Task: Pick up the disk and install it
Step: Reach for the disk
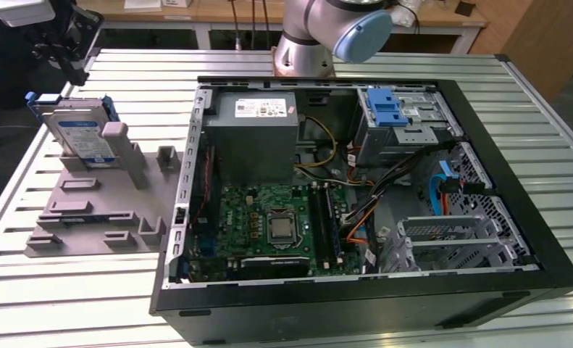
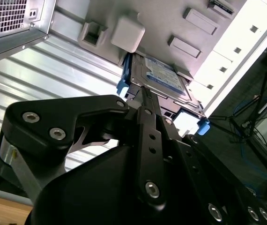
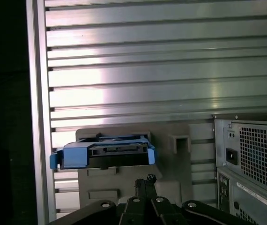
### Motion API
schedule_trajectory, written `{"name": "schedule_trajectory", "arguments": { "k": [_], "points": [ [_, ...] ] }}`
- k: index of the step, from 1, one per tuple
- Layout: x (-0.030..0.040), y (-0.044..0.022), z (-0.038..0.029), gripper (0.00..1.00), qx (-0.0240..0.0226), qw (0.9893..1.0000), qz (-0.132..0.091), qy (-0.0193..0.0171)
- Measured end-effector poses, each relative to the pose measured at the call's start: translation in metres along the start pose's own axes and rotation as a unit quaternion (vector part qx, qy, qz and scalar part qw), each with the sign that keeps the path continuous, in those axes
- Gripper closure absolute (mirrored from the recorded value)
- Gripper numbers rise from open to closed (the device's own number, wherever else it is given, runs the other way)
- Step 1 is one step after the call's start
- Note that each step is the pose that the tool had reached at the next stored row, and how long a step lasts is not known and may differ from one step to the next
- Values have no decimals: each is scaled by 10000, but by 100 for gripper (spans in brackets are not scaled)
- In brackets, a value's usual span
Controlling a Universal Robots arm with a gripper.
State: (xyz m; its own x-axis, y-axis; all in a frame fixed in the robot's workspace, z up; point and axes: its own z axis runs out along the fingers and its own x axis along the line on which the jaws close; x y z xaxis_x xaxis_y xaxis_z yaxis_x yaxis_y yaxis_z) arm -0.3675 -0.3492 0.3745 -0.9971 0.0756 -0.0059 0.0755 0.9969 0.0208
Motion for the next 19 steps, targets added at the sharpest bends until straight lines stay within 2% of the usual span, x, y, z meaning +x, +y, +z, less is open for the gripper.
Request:
{"name": "schedule_trajectory", "arguments": {
  "k": [19],
  "points": [
    [214, 18, 25, 89, 1, 10000, 0, 17]
  ]
}}
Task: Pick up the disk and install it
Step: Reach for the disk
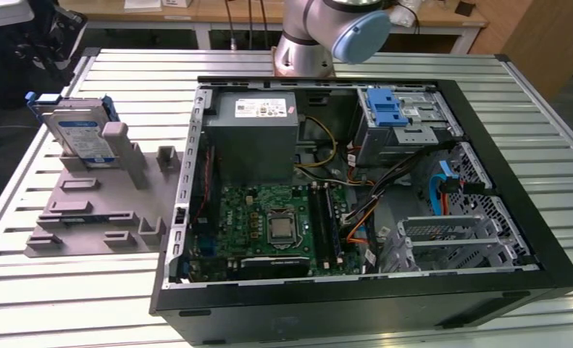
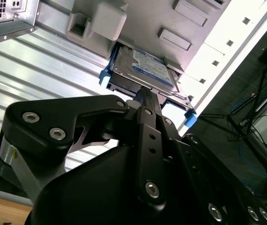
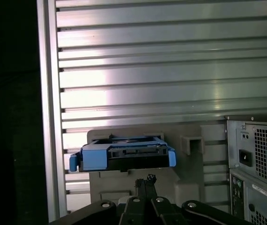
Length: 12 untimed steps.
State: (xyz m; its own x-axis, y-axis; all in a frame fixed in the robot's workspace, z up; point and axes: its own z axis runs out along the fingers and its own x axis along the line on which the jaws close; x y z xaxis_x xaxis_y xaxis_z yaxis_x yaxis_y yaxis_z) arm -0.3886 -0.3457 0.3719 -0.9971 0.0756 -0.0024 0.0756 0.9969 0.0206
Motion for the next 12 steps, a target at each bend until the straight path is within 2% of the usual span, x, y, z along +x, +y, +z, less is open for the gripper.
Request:
{"name": "schedule_trajectory", "arguments": {
  "k": [12],
  "points": [
    [187, 26, 18, 89, 0, 10000, 1, 2]
  ]
}}
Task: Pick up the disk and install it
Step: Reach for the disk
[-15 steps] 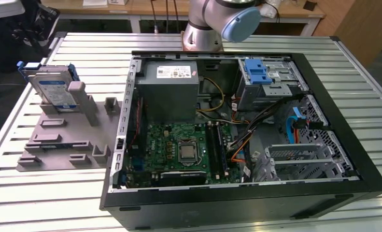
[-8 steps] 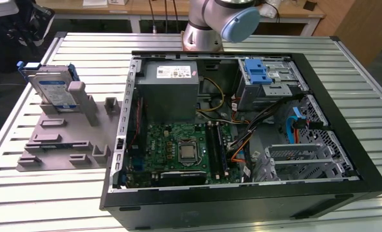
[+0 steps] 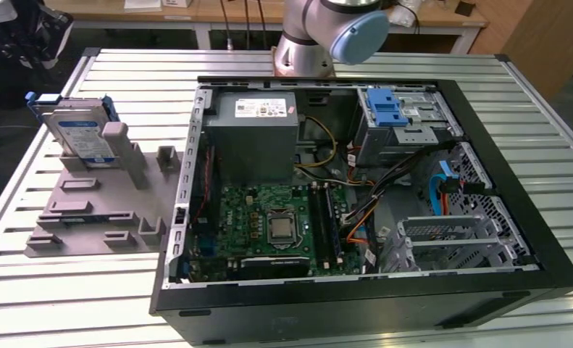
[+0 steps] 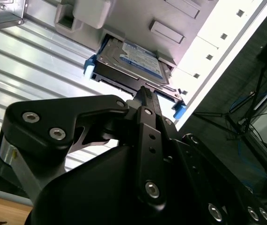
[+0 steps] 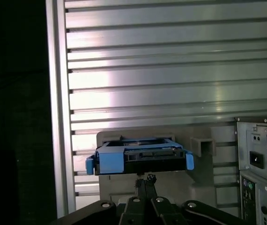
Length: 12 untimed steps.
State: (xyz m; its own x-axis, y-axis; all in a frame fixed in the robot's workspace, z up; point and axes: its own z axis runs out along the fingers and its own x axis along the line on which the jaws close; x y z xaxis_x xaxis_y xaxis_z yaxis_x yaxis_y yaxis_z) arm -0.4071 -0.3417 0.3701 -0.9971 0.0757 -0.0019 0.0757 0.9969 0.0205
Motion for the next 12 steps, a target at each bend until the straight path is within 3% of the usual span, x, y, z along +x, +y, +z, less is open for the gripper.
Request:
{"name": "schedule_trajectory", "arguments": {
  "k": [12],
  "points": [
    [195, 25, 20, 89, 0, 10000, 0, 0]
  ]
}}
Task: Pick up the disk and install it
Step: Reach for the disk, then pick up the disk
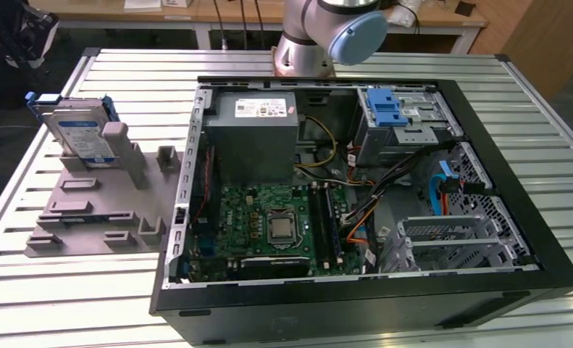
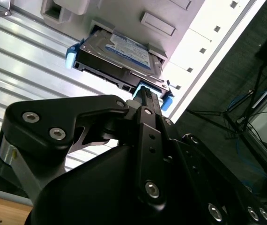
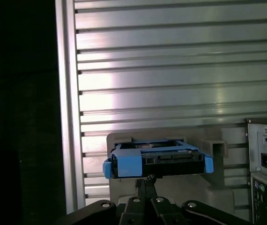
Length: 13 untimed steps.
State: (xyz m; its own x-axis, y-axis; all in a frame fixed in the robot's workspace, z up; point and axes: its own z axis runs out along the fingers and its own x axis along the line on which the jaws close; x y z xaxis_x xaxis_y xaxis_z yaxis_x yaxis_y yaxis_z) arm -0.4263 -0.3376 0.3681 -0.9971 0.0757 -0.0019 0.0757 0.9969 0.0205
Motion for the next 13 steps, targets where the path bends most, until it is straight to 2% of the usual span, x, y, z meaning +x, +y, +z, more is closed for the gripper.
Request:
{"name": "schedule_trajectory", "arguments": {
  "k": [6, 13],
  "points": [
    [38, 1, 6, 89, 0, 10000, -1, 1],
    [38, 1, 5, 89, 0, 10000, -24, 2]
  ]
}}
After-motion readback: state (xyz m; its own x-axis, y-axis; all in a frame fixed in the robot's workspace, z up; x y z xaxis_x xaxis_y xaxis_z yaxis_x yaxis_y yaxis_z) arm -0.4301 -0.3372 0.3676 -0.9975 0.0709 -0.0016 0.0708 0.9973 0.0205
